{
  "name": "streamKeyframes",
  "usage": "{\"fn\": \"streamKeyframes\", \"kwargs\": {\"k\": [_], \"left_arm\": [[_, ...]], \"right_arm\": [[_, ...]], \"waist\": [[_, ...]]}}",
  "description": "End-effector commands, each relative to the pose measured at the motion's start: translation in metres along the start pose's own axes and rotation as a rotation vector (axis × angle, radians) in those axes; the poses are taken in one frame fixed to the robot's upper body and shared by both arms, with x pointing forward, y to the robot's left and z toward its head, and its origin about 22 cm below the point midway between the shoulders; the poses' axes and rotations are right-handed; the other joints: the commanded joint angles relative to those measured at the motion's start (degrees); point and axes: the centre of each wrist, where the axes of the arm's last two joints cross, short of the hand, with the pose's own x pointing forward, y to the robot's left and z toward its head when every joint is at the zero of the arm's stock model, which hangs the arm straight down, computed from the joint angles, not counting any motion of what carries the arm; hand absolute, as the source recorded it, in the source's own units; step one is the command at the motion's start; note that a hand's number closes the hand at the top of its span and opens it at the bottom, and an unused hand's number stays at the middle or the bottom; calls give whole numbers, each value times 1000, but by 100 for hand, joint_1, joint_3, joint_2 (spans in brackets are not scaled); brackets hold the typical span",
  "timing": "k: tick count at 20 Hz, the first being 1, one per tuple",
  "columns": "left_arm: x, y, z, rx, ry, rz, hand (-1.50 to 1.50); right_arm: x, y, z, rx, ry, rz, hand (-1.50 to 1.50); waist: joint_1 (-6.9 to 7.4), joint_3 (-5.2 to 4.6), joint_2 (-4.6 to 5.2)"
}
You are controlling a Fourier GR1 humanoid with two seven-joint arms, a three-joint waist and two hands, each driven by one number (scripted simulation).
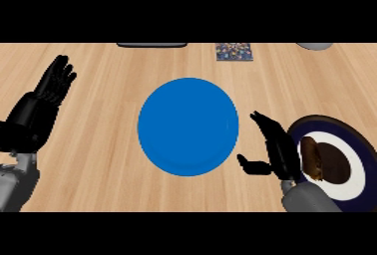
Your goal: Pick the sweet potato from the plate and place it in the plate
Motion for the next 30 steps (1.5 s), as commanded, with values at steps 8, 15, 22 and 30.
{"fn": "streamKeyframes", "kwargs": {"k": [8,15,22,30], "left_arm": [[4,0,1,4,28,-18,0],[5,-8,-5,23,23,0,0],[15,4,-1,12,-4,-4,0],[25,-8,-14,10,-19,-2,0]], "right_arm": [[40,-38,-55,190,311,538,-150],[87,-38,-67,500,572,728,-150],[102,-32,-46,561,713,790,-150],[63,-55,-65,540,814,911,-150]], "waist": [[-43,1,-58],[-104,24,-21],[-41,47,11],[-67,48,28]]}}
